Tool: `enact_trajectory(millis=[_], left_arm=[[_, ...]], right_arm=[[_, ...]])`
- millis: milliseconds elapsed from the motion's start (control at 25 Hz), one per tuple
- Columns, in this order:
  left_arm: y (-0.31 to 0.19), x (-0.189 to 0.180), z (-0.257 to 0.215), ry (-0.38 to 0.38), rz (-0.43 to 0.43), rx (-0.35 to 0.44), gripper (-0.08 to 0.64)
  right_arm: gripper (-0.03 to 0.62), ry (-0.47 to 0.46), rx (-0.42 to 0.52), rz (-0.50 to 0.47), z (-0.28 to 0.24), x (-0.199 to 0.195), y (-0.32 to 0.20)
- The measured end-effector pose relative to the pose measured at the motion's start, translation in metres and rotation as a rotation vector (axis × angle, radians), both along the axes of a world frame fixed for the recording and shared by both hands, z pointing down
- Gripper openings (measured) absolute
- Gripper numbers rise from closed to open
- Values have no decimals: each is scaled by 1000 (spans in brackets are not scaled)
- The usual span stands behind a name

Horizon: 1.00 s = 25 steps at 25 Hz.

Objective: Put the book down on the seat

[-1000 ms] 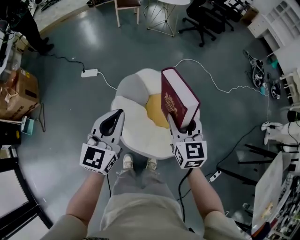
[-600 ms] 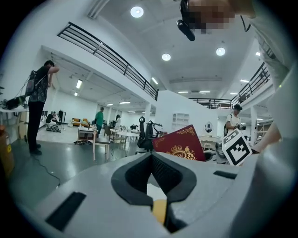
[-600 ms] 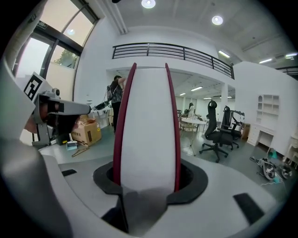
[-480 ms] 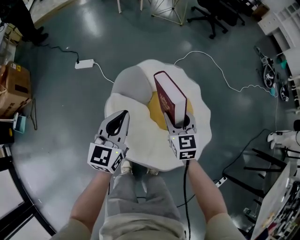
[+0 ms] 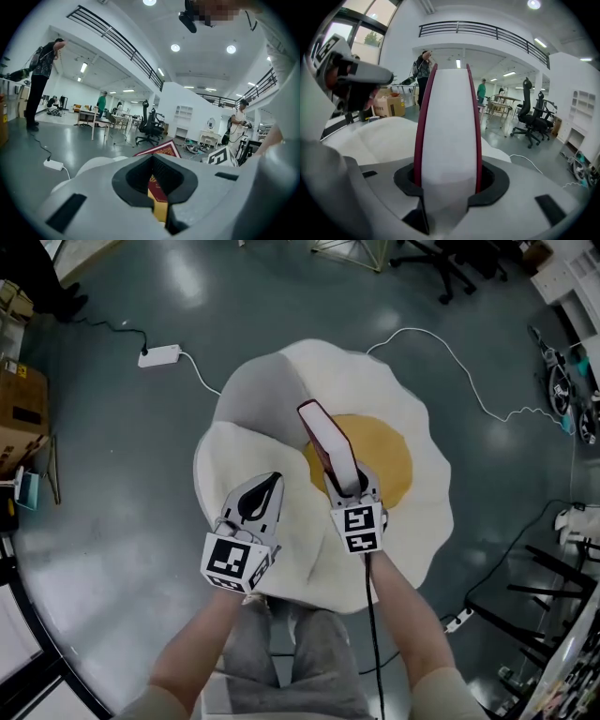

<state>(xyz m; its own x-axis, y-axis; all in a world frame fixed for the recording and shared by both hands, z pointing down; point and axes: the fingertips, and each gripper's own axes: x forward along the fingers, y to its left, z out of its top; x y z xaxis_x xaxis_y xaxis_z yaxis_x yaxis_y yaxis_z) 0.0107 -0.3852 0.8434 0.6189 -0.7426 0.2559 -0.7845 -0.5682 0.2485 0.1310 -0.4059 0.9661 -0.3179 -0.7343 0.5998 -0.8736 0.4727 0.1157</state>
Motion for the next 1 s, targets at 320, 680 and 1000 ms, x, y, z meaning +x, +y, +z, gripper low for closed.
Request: enact_trajectory(millis=[320,680,1000], left_arm=[[-4,-11,63,6,-23,-58,3],[-1,-20,82,-11,-25,-63,3],[9,-27,63,-22,-34,-77,3]], right_arm=[[213,98,-76,-62,123,-19,5],[235,53,-164,-176,169,-53,27],[341,-59,-272,-268,149,-81,65]])
